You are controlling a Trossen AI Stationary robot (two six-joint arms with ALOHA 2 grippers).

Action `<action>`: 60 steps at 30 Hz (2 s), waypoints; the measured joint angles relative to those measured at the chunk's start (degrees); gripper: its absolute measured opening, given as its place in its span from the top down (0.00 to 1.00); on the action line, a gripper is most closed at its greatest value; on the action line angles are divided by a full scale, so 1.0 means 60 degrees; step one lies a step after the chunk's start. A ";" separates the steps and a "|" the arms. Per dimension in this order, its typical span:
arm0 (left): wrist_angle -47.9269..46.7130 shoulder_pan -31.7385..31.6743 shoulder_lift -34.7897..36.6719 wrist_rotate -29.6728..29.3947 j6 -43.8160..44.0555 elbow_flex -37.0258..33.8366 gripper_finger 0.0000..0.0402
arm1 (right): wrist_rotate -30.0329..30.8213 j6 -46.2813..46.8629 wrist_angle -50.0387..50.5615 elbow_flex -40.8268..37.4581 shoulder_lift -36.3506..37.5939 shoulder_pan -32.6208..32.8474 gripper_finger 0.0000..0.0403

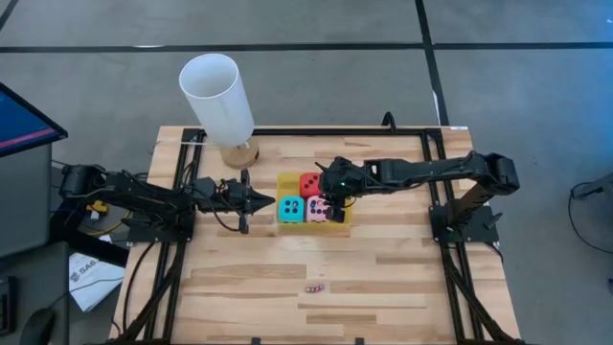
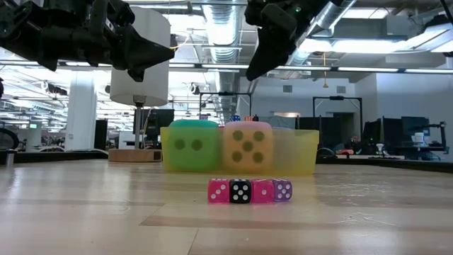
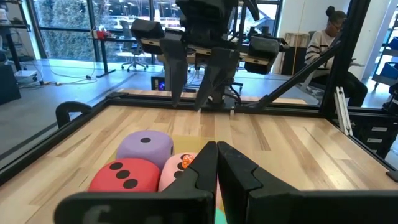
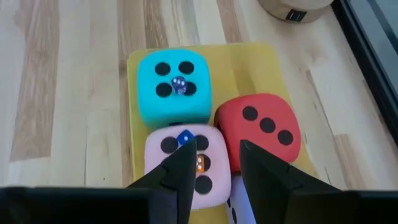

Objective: Pick & Place Dice
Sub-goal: Adjust the blue dice in the yellow bin

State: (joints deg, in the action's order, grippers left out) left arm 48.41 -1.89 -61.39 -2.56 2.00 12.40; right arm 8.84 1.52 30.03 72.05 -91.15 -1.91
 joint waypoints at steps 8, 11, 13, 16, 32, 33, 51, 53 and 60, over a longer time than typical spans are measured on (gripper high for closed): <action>0.0003 0.0000 0.0000 0.0003 0.0000 0.0000 1.00 | -0.0001 0.0619 -0.0637 0.0000 0.0000 -0.0007 0.71; 0.0003 0.0000 0.0000 0.0003 0.0000 0.0000 1.00 | 0.0000 0.0838 -0.0806 0.0000 0.0000 0.0053 0.73; 0.0003 0.0000 0.0000 0.0003 0.0000 0.0000 1.00 | 0.0000 0.0838 -0.0839 0.0000 0.0000 0.0128 0.78; 0.0003 0.0000 0.0000 0.0003 0.0000 0.0000 1.00 | 0.0000 0.0838 -0.0844 0.0000 0.0000 0.0224 0.85; 0.0003 0.0000 0.0000 0.0003 0.0002 0.0000 1.00 | 0.0292 0.0683 -0.0862 -0.0402 -0.0011 0.1056 0.99; 0.0003 0.0000 0.0000 0.0003 0.0002 0.0000 1.00 | 0.0337 0.0730 -0.0865 -0.0489 -0.0011 0.1123 0.99; 0.0031 0.0050 -0.0071 0.0138 0.1083 0.0000 1.00 | 0.0464 0.1004 -0.2191 -0.2365 0.0089 0.0733 1.00; -0.0002 0.0073 -0.0150 0.0135 0.1268 0.0003 1.00 | 0.0401 0.1004 -0.2136 -0.2528 0.0255 0.0658 1.00; 0.0002 0.0073 -0.1094 -0.0139 0.1574 0.0612 1.00 | 0.0477 0.0898 -0.2111 -0.2626 0.1093 0.0692 1.00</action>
State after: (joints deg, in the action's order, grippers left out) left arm 48.42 -1.45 -67.95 -3.40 11.44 16.08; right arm 11.70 6.91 17.36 56.29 -84.59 2.24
